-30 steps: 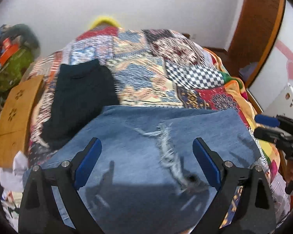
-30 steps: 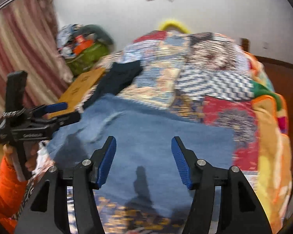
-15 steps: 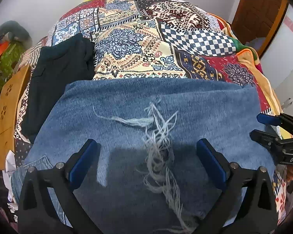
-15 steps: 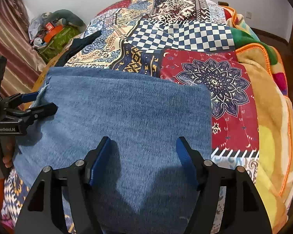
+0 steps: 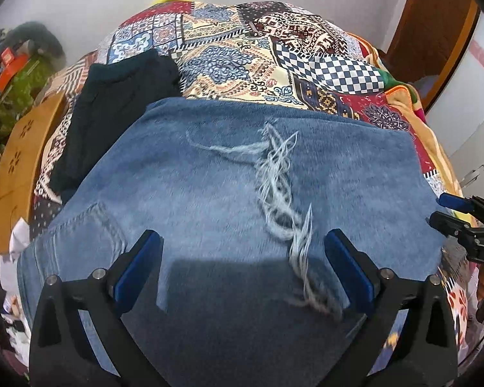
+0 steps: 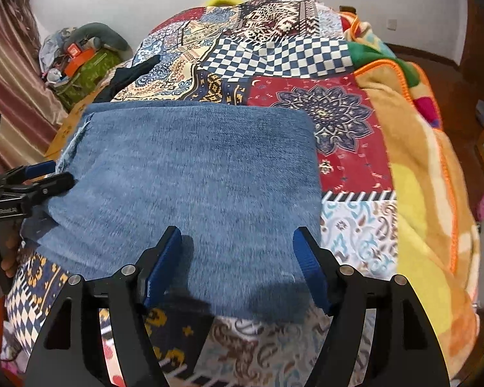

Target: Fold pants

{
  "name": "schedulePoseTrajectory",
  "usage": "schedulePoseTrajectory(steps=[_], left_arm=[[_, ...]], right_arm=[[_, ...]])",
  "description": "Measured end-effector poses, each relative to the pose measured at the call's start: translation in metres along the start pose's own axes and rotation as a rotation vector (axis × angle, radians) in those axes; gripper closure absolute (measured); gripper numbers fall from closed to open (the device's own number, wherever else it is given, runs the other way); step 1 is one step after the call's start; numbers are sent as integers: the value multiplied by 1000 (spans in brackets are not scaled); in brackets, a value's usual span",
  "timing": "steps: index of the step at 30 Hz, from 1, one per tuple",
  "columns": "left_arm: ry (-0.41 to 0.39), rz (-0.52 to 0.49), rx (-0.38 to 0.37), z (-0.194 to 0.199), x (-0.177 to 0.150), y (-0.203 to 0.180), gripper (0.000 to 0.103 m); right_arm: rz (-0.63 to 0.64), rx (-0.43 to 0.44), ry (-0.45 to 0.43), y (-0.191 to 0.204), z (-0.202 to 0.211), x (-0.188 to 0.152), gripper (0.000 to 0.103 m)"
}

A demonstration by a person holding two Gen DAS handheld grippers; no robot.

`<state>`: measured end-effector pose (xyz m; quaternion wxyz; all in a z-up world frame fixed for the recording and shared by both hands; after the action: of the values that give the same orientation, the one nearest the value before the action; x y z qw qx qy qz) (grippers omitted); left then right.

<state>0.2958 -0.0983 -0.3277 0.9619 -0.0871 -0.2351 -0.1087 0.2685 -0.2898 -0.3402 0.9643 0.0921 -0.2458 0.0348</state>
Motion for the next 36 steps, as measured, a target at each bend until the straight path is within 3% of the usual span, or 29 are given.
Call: schedulePoseTrajectory(steps=[5, 9, 13, 21, 27, 31, 34, 36], left_arm=[[-25, 21, 5, 26, -13, 14, 0], [-40, 69, 20, 47, -28, 39, 0], [-103, 146, 81, 80, -40, 84, 0], [-236, 402, 158, 141, -73, 193, 0], [-187, 559, 76, 129, -117, 231, 0], [-126, 622, 30, 109, -146, 237, 0], [-63, 677, -65, 88, -165, 230, 0], [-27, 710, -121, 77, -174, 226, 0]], right_arm=[[14, -19, 14, 5, 14, 1, 34], [47, -30, -27, 19, 31, 9, 29], [80, -6, -92, 45, 49, 26, 27], [146, 66, -183, 112, 62, 54, 25], [186, 99, -181, 152, 43, 56, 25], [225, 74, -86, 164, 7, 42, 25], [239, 68, -4, 165, -19, 27, 21], [227, 72, -8, 161, -20, 26, 19]])
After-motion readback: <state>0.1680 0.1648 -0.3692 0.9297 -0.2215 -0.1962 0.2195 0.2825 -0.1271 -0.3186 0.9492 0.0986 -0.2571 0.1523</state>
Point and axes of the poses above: each gripper's, at about its wrist camera, not at the fingertips, and z roughly against the way its jaws point, y to its left, x to its top, the point moved 10 cm from there along -z, roughly the way its jaws point, and after that the axes turned 7 degrees about -x, right-handed, at the moved point
